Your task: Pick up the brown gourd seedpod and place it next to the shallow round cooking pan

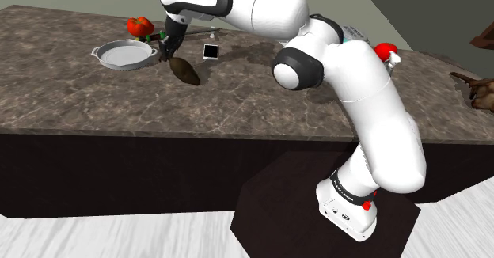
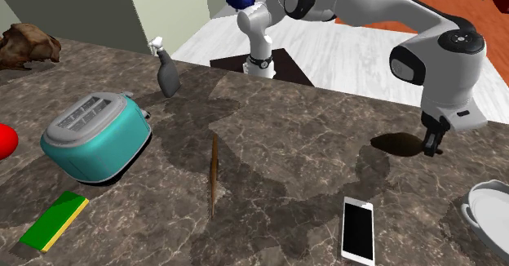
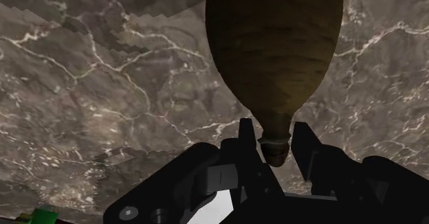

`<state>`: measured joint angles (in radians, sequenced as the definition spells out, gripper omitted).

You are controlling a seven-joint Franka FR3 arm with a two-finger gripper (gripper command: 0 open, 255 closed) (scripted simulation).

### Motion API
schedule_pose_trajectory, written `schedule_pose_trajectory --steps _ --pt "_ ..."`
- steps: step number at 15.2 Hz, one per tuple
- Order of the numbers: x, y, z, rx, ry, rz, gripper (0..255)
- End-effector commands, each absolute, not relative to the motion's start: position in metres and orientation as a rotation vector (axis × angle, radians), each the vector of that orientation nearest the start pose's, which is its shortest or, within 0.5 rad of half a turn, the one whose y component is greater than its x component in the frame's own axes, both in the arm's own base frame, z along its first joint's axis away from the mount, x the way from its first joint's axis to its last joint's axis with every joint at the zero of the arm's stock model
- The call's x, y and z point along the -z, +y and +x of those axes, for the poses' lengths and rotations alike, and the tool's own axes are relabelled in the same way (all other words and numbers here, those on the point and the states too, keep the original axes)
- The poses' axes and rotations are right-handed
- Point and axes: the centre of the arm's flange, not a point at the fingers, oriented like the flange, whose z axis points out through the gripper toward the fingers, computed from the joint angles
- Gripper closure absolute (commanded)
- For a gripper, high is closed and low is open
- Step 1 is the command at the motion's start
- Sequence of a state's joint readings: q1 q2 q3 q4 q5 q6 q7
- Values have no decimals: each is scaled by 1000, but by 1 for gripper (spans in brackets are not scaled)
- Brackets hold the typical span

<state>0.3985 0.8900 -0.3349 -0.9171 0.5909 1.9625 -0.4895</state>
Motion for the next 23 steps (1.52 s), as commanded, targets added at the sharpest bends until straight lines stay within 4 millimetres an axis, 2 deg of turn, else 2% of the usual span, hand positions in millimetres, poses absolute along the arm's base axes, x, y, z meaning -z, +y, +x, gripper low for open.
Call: schedule_pose_trajectory --steps 1,7,15,16,21,23 --pt "-377 195 771 346 -734 -2751 255" --pt "-343 195 771 346 -734 -2751 255" --pt "-343 195 771 346 -734 -2751 255" --pt "-343 195 771 346 -734 -2751 0" --pt "-343 195 771 346 -734 -2751 0" --pt "-367 187 767 346 -734 -2751 0"
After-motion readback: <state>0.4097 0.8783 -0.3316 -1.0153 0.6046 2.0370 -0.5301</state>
